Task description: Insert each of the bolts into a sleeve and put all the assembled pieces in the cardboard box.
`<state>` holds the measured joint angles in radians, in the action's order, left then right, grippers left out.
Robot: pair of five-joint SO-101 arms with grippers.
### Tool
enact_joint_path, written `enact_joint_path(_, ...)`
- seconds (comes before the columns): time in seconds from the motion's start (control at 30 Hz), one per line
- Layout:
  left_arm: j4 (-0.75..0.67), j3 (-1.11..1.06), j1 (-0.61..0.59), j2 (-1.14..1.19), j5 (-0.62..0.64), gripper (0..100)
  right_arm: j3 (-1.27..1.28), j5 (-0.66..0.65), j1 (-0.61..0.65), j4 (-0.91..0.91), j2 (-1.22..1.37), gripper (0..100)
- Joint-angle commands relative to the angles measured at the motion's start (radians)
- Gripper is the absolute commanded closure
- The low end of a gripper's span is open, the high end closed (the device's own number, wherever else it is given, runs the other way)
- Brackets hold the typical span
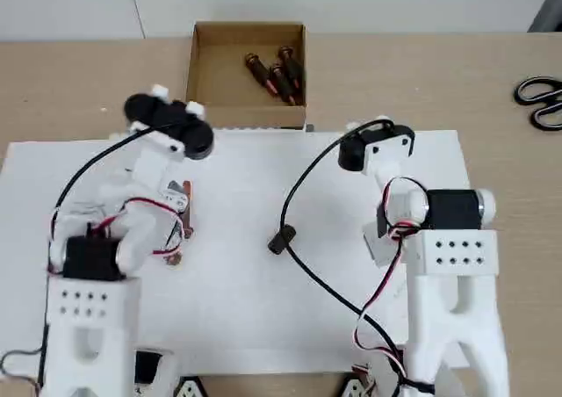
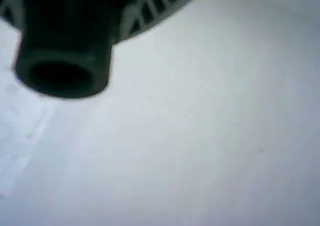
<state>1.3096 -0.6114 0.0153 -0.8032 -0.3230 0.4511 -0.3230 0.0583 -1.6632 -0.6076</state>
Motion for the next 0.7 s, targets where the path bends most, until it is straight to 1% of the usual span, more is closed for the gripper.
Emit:
enact_joint_path(0.0,0.017,0.084,-0.005,0.091,-0.078,94,0.014,-0.008,-0.024,0.019,-0.048,99.5)
enact_joint_path(0.07,0.034,0.094,-0.005,0.138,-0.143,94,0.029,-0.009,-0.041,0.019,-0.062,99.5)
enact_joint_path(0.17,0.074,0.094,-0.008,0.201,-0.282,94,0.044,-0.011,-0.070,0.019,-0.076,99.5)
enact_joint_path(0.27,0.109,0.094,-0.044,0.247,-0.491,94,0.046,-0.011,-0.096,0.021,-0.071,99.5)
enact_joint_path(0.47,0.192,0.088,-0.130,0.313,-0.941,94,0.046,-0.011,-0.099,0.064,-0.067,99.5)
enact_joint_path(0.6,0.261,0.091,-0.164,0.328,-1.138,94,0.046,-0.011,-0.099,0.077,-0.067,99.5)
enact_joint_path(0.67,0.313,0.091,-0.175,0.328,-1.229,92,0.046,-0.011,-0.099,0.077,-0.067,99.5)
